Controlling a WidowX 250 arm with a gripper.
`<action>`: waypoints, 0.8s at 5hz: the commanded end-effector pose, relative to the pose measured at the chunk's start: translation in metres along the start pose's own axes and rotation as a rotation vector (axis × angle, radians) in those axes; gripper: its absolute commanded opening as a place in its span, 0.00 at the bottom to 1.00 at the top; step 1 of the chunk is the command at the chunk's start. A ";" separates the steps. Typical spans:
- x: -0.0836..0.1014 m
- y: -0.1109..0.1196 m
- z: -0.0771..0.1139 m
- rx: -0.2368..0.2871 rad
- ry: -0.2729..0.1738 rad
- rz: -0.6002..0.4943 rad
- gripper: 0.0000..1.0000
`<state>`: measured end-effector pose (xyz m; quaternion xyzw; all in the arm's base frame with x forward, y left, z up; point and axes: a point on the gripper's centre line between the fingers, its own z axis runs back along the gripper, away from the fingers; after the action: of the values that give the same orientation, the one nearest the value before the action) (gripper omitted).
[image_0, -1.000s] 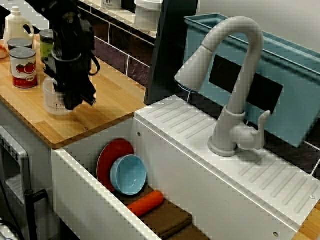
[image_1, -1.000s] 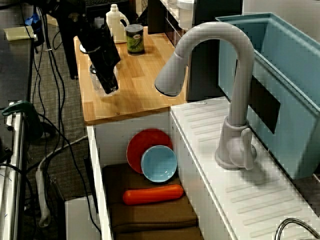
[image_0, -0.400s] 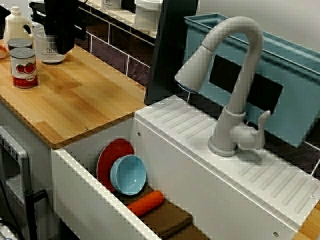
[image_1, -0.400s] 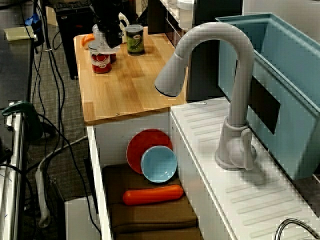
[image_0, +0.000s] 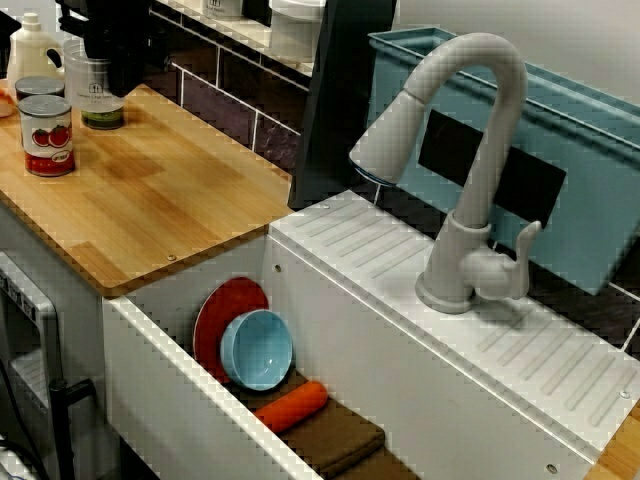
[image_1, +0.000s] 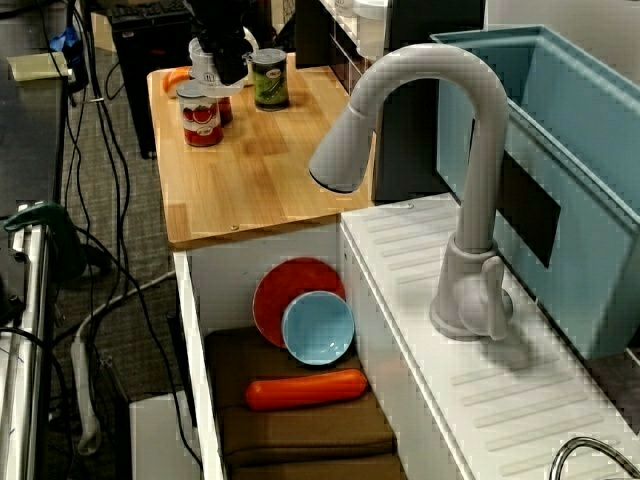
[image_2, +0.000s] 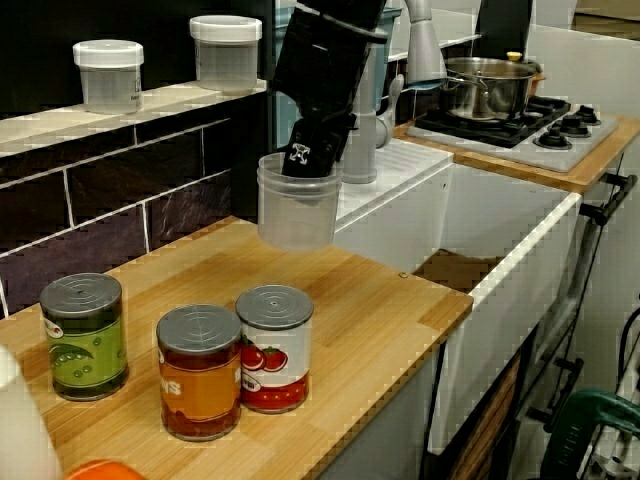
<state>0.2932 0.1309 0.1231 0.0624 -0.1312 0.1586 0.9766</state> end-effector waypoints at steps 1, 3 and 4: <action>0.010 0.038 0.015 0.043 0.001 0.028 0.00; 0.009 0.069 0.020 0.071 0.027 0.083 0.00; 0.006 0.073 0.018 0.074 0.031 0.079 0.00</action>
<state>0.2707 0.1909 0.1349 0.0798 -0.0920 0.2011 0.9720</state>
